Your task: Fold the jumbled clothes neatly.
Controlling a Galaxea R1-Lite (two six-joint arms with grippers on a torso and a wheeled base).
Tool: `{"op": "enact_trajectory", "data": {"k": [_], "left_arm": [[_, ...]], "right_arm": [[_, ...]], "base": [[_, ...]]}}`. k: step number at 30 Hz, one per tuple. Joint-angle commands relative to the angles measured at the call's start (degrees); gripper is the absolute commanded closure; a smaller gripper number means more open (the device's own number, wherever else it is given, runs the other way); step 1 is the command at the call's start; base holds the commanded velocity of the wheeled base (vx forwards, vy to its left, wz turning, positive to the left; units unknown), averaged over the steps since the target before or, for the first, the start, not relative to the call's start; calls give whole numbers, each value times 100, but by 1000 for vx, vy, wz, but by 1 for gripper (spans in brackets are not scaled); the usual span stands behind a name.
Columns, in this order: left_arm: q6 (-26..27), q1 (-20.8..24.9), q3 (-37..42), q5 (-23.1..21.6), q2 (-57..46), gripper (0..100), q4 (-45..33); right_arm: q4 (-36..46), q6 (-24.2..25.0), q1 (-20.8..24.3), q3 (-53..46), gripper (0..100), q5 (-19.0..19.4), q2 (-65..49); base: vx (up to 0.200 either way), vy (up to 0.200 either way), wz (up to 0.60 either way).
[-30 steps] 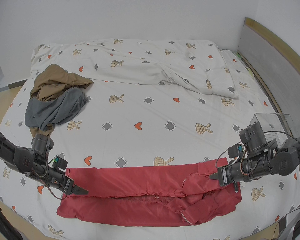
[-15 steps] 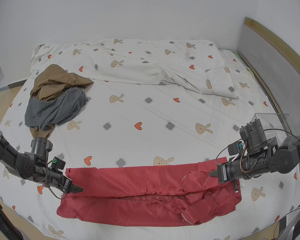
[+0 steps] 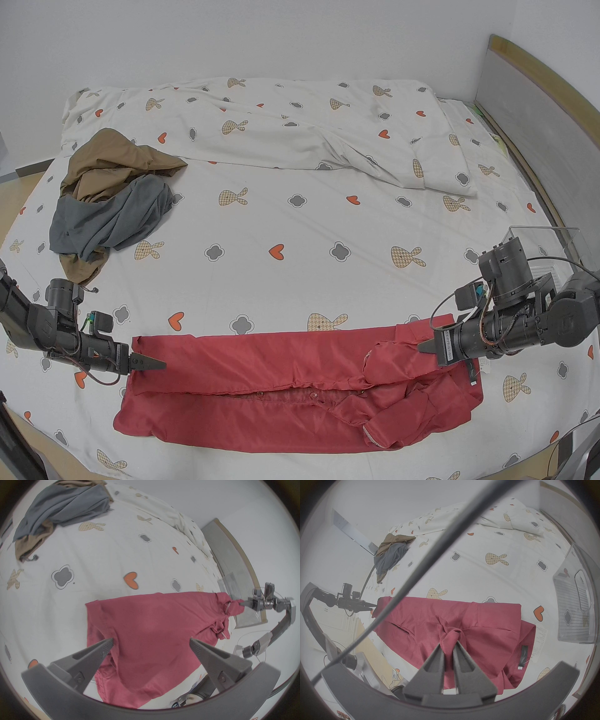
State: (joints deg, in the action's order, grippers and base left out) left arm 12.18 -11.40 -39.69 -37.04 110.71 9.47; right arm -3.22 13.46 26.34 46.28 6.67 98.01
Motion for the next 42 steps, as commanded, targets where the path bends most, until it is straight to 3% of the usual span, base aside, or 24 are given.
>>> {"op": "enact_trajectory", "data": {"k": [1,9,23,24,32,42], "left_arm": [[-75,-266,-162,-32,477,0,160],[-49,-565,-188,-58,328,0,178],[-75,-346,-487,-260,618,0,178],[-75,-337,-531,-260,618,100,169],[-146,-433,-759,-260,697,100,169],[-734,-556,-1331,-260,829,100,143]], "right_arm": [[-3,-1,11,22,100,1,7],[-3,-1,20,39,100,1,25],[-3,69,37,31,100,1,60],[-3,69,46,31,100,1,60],[-3,78,20,13,100,1,51],[5,280,143,-48,100,1,25]], "base": [[0,0,0],[0,0,0],[0,0,0],[0,0,0],[0,0,0],[0,0,0]]}}
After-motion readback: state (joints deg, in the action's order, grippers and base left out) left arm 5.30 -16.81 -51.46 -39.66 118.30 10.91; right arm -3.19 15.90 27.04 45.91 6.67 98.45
